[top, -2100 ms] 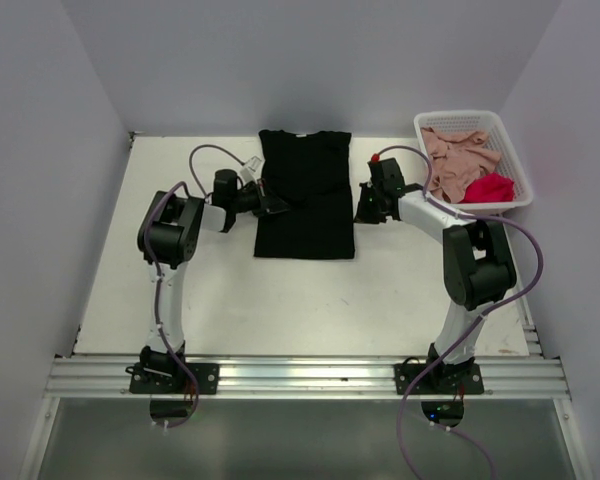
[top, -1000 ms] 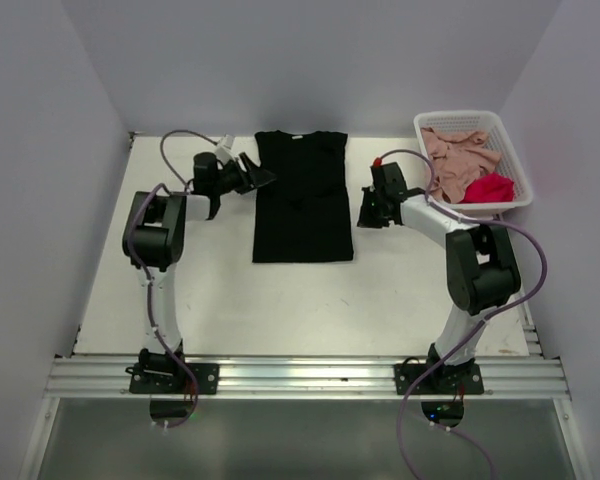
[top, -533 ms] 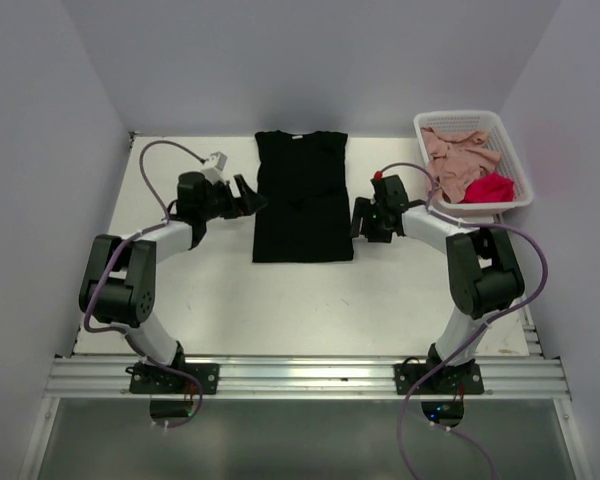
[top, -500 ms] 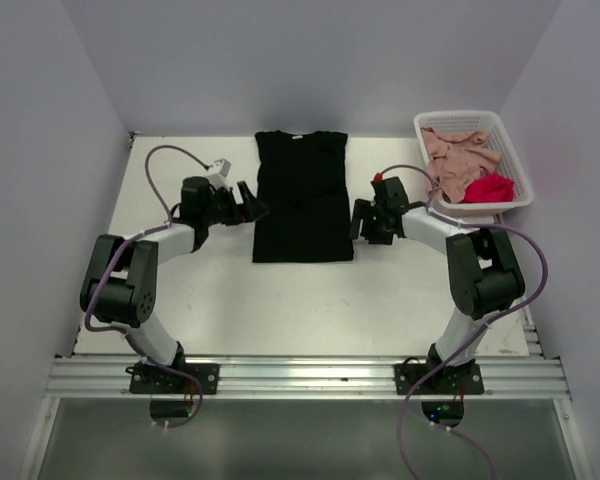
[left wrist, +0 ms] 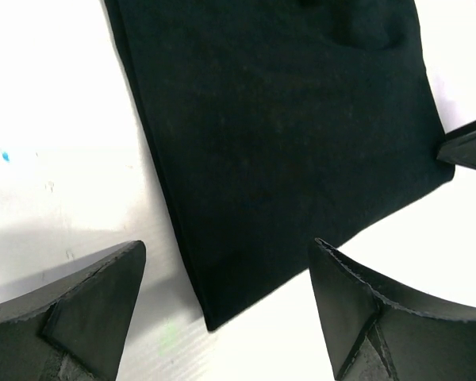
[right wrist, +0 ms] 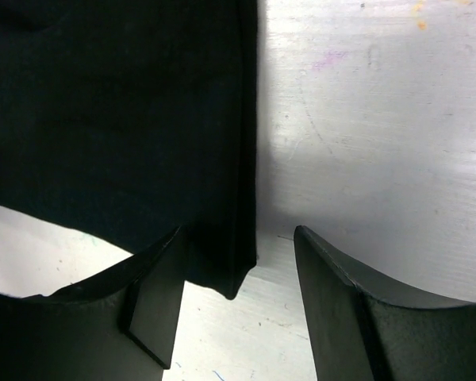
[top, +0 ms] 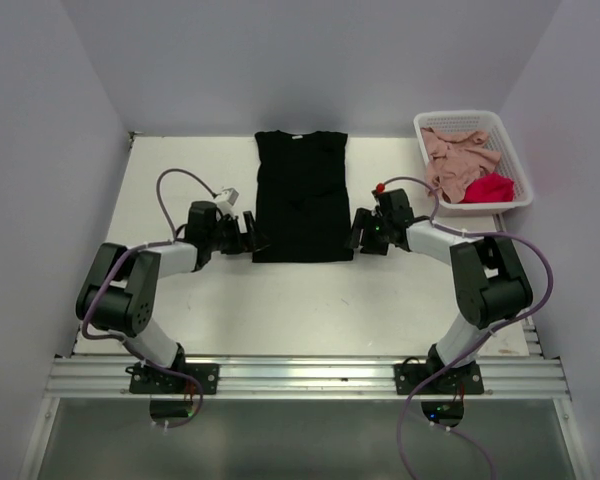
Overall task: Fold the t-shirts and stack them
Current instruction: Grab one side of the 2/3 rectangular tshirt with both arms
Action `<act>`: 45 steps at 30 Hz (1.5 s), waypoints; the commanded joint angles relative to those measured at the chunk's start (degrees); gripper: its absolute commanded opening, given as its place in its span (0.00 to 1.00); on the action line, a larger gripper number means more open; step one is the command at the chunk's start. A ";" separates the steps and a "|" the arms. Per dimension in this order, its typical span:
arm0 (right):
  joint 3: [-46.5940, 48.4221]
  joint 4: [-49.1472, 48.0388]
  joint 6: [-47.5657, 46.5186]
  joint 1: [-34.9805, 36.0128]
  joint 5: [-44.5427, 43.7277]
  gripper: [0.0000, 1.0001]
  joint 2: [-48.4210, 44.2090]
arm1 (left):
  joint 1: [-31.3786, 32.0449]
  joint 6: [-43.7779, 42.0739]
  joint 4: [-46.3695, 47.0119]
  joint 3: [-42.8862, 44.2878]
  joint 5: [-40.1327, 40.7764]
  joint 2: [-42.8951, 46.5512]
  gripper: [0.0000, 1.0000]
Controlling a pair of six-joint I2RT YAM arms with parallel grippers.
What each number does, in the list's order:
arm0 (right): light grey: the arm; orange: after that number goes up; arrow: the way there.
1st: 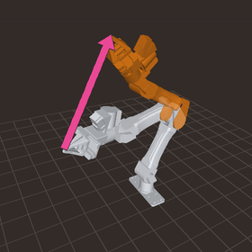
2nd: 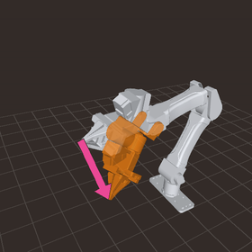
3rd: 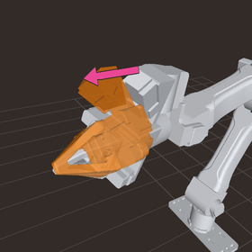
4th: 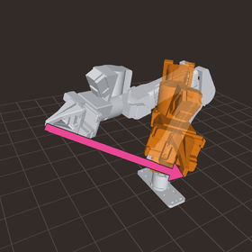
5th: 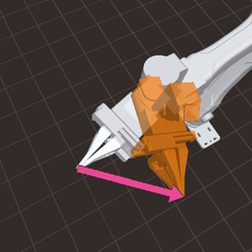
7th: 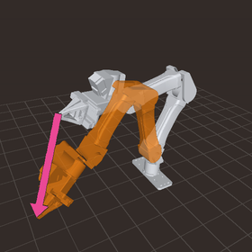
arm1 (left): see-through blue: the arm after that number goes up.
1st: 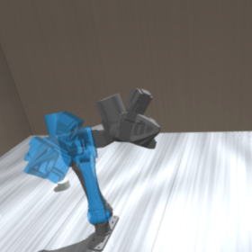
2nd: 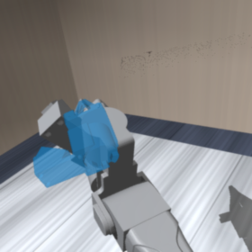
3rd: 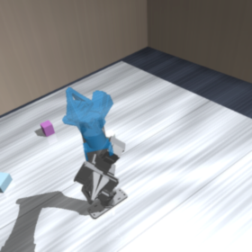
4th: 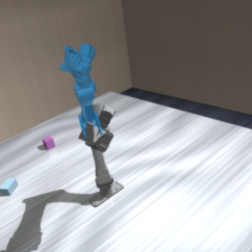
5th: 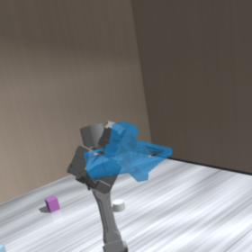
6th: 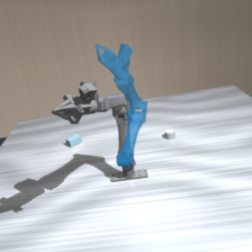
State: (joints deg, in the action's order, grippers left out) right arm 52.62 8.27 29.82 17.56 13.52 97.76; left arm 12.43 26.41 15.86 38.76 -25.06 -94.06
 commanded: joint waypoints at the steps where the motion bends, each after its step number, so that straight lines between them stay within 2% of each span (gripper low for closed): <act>1: -2.61 -1.86 1.55 -0.07 3.43 0.60 -0.29 | 0.32 1.00 -3.38 -4.30 0.72 0.98 0.87; 9: -6.47 -4.67 4.19 0.19 5.73 0.59 -0.55 | 3.57 5.05 -1.27 -14.41 -1.05 4.86 0.87; 15: -9.63 -5.81 5.24 0.54 5.29 0.55 -1.16 | 3.66 5.66 1.19 -14.07 -1.84 -0.24 0.85; 24: -10.52 -5.99 5.16 0.89 3.62 0.48 -1.43 | 3.66 6.37 0.14 -12.57 2.91 -3.41 0.81; 28: -10.35 -6.34 5.33 0.81 3.62 0.31 -0.81 | 3.66 6.89 0.31 -12.31 3.52 -4.81 0.65; 29: -10.35 -6.34 5.33 0.89 3.62 0.27 -0.64 | 3.66 6.98 0.49 -12.31 3.61 -5.16 0.49; 30: -10.35 -6.34 5.42 0.89 3.62 0.23 -0.37 | 3.66 7.16 0.66 -12.31 3.70 -5.86 0.39; 31: -10.26 -6.34 5.42 0.81 3.62 0.17 -0.37 | 3.66 7.33 0.67 -12.31 4.05 -6.31 0.20; 33: -10.35 -6.25 5.42 0.81 3.45 0.10 -0.46 | 3.66 7.60 1.19 -12.48 4.05 -7.01 0.05; 34: -10.35 -6.08 5.42 0.81 3.53 0.07 -0.46 | 3.66 7.60 1.37 -12.48 3.88 -7.19 0.00; 37: -10.34 -5.55 5.24 0.98 2.92 0.00 -1.16 | 3.66 7.78 1.89 -12.75 3.35 -7.54 0.00; 45: -10.26 -2.92 4.37 0.90 3.00 0.00 -4.32 | 3.83 8.13 -0.03 -14.06 2.21 -2.11 0.00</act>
State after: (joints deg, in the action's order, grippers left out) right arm 43.57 -0.32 35.77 18.04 18.65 95.24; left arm 15.55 36.93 30.13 28.73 -27.00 -96.09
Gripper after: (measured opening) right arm 0.069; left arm 0.040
